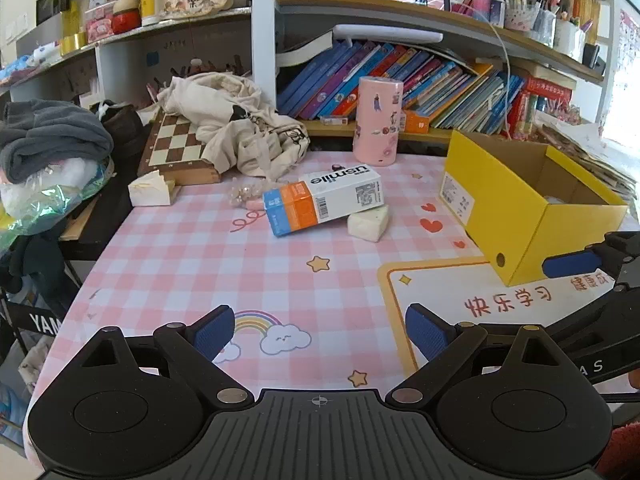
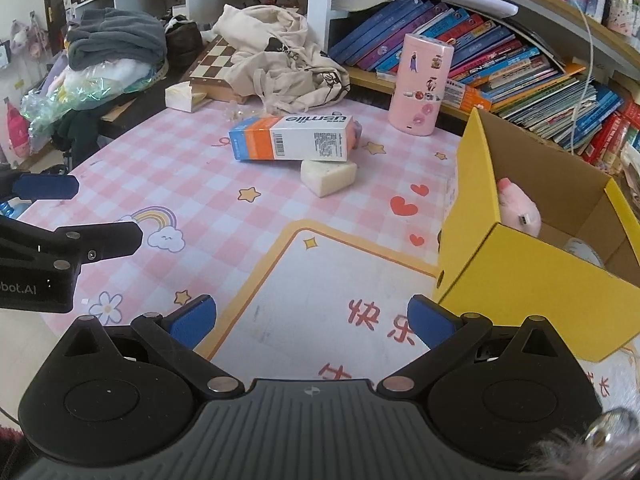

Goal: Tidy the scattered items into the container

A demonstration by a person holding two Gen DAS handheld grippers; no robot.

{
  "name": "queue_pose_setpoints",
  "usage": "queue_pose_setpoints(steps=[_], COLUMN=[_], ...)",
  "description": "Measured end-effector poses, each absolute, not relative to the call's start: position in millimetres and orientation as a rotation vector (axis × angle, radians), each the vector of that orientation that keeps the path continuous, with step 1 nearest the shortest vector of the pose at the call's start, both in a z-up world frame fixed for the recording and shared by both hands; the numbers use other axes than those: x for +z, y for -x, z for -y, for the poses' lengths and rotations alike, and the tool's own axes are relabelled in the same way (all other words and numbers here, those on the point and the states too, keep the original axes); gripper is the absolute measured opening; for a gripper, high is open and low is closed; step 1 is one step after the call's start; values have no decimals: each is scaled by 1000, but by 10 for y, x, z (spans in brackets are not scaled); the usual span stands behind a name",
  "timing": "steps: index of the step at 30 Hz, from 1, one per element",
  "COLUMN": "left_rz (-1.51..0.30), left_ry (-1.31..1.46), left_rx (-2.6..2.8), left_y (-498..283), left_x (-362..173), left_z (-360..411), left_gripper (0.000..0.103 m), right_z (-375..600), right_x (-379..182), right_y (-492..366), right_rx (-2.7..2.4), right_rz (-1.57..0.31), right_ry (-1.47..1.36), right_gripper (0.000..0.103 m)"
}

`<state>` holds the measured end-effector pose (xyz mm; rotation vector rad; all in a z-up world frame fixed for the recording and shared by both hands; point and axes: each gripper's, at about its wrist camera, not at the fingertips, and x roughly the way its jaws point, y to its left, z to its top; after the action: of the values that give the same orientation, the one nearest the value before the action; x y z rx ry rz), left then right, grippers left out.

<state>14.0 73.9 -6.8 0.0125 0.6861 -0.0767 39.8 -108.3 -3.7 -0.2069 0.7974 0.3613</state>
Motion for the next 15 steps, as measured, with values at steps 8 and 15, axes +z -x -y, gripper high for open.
queue_pose_setpoints(steps=[8,15], left_rz=[-713,-732], left_ry=[8,15], left_rx=[-70,-59], left_y=[-434,-741], left_x=[-142,-210], left_z=[-792,-838], left_gripper=[95,95], right_z=[1017,955], right_x=[-105,-154], right_y=[-703,-1037], right_rx=[376,383], right_rz=[-813,-815], right_ry=[232,242], right_gripper=[103,103])
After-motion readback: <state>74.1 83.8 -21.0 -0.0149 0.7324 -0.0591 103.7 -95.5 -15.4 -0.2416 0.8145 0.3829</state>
